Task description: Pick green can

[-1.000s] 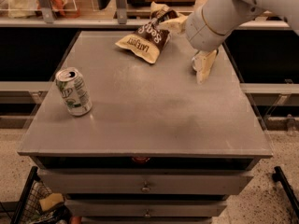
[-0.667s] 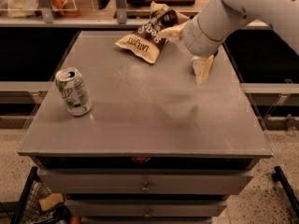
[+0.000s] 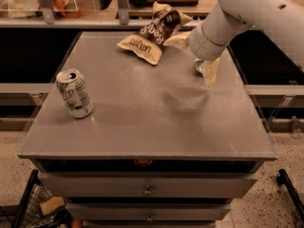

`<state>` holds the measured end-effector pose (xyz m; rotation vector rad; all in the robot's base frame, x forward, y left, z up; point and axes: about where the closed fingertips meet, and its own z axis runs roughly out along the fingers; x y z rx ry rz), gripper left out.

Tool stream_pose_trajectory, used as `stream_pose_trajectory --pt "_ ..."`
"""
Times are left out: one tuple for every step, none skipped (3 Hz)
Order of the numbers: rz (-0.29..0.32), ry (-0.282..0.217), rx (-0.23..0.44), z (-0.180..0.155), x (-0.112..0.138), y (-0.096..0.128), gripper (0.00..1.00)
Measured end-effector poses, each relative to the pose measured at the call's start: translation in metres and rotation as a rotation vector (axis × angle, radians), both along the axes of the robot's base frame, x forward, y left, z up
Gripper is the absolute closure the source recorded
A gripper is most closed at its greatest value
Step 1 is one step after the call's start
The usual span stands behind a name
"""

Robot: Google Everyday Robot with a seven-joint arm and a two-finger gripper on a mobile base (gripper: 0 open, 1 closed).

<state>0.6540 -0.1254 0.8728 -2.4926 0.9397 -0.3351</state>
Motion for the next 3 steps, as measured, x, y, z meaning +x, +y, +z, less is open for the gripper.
stream_pose_trajectory --pt "-0.063 -0.029 -0.085 -0.0052 0.0275 -0.0519 0.0" --pt "-0.063 -0.029 -0.085 -0.0053 0.0275 -0.0519 0.0" --pt "-0.036 -0.082 -0.099 -0.0026 0.036 -0.0544 0.0"
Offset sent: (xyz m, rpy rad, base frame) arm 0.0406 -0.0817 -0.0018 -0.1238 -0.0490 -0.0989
